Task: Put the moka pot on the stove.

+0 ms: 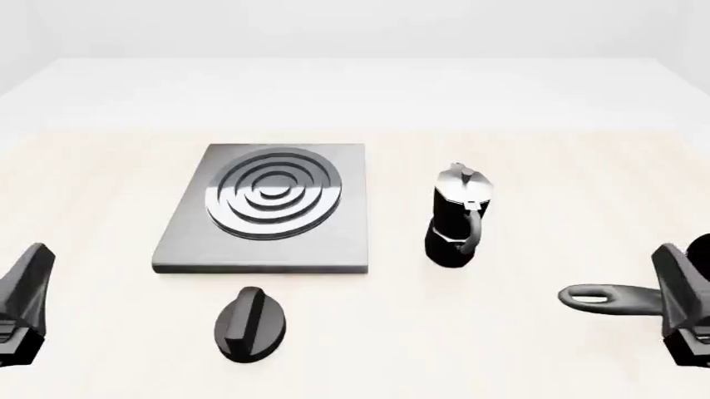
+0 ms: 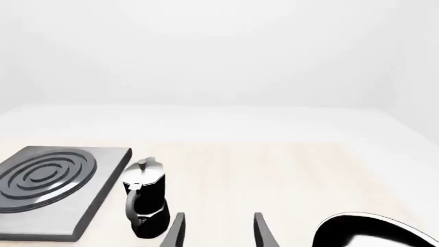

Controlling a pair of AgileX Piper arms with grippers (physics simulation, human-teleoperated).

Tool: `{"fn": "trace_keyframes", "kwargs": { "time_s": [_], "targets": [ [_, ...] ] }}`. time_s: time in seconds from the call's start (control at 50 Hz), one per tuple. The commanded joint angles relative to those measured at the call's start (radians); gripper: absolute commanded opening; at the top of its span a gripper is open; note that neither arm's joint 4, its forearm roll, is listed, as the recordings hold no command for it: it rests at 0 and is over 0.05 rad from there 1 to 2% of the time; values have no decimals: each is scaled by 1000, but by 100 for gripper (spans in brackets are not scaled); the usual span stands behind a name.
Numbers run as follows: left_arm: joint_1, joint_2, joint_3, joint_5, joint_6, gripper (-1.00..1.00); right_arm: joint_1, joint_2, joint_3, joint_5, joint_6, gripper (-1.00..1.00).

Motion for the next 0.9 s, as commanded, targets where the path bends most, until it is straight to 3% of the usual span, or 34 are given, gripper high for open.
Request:
{"fn": "trace_keyframes", "kwargs": {
  "time_s": [0.02, 0.36, 0.9],
  "targets": [
    [0, 0, 0, 0, 0, 100, 36, 22, -2, -5, -5, 100],
    [0, 0, 0, 0, 0, 100, 128, 53, -24, -8, -16, 100],
    [0, 0, 0, 0, 0, 100, 233, 277, -64, -198, -36, 100]
  ]
}}
